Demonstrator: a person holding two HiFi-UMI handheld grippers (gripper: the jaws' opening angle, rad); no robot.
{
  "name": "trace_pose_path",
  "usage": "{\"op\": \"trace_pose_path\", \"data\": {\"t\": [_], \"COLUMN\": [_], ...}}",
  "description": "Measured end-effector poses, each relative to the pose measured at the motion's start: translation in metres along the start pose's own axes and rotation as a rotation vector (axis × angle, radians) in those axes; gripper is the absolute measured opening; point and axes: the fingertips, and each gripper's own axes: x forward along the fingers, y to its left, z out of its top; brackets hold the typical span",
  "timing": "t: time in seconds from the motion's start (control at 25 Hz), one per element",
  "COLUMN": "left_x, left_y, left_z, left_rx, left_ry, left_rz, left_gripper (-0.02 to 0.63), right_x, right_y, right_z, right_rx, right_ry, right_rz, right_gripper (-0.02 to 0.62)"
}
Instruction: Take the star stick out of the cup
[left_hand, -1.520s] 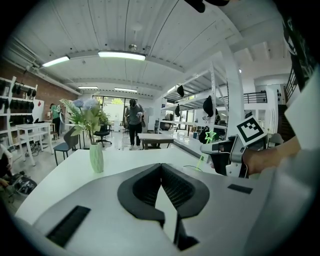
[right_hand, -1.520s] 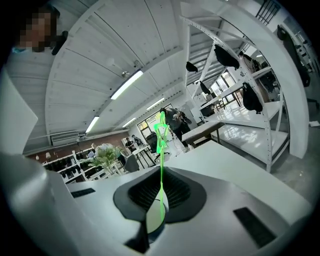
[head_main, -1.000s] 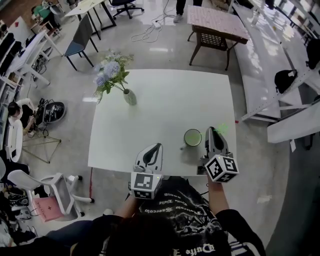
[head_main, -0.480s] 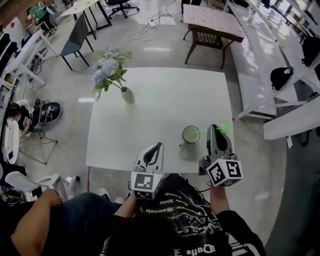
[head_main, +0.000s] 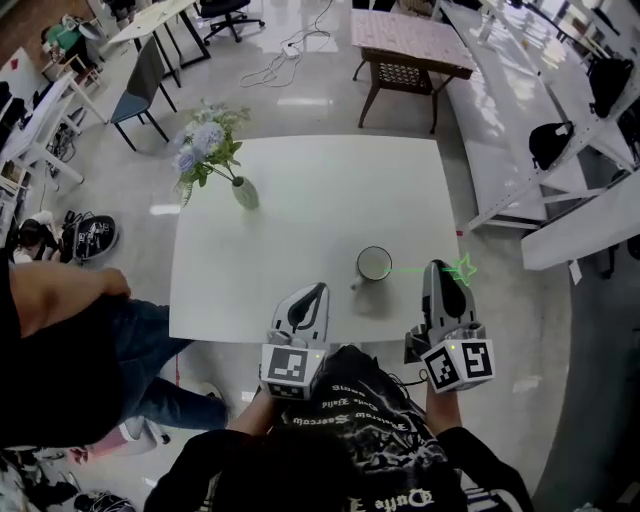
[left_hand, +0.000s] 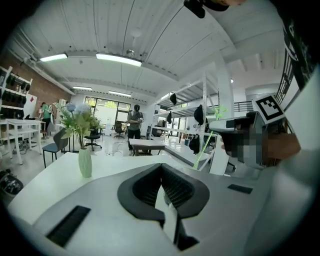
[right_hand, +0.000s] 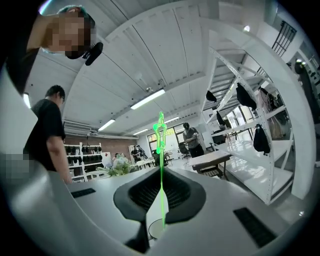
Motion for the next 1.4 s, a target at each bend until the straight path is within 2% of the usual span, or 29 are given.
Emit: {"op": "trace_pose_path", "data": {"t": [0.24, 0.56, 0.8, 0.96, 1.24, 1.4], "left_x": [0.007, 0.020, 0.024, 0.027, 0.030, 0.029], "left_y": [-0.010, -0.030, -0.047, -0.047, -0.047, -0.046], "left_z": [0.002, -0.003, 0.009, 0.008, 0.007, 0.010], "left_rx": [-0.005, 0.022, -0.020, -0.024, -0.004, -0.023], "left_ry": [-0.016, -0.026, -0.041, -0.007, -0.022, -0.015], "left_rz": [-0.031, -0.078, -0.103, -0.081, -0.083, -0.085], "left_gripper": [0.020, 0.019, 0.019, 0.020, 0.020, 0.020], "right_x": [-0.022, -0.046, -0.061, -0.066, -0.063, -0.057], "right_y": [-0.010, -0.029, -0.040, -0.046, -0.050, -0.045], "right_z": [-0.009, -0.039, -0.069, -0.080, -0.082, -0.082], "right_rx": [-0.039, -0.011, -0.002, 0.008, -0.023, -0.053], "right_ry": [0.030, 0.108, 0.174, 0.203, 0.211, 0.222], "right_rz": [-0.029, -0.079, -0.112, -0.124, -0.130, -0.123], "right_gripper": [0.018, 0.018, 0.018, 0.018, 0.018, 0.018]}}
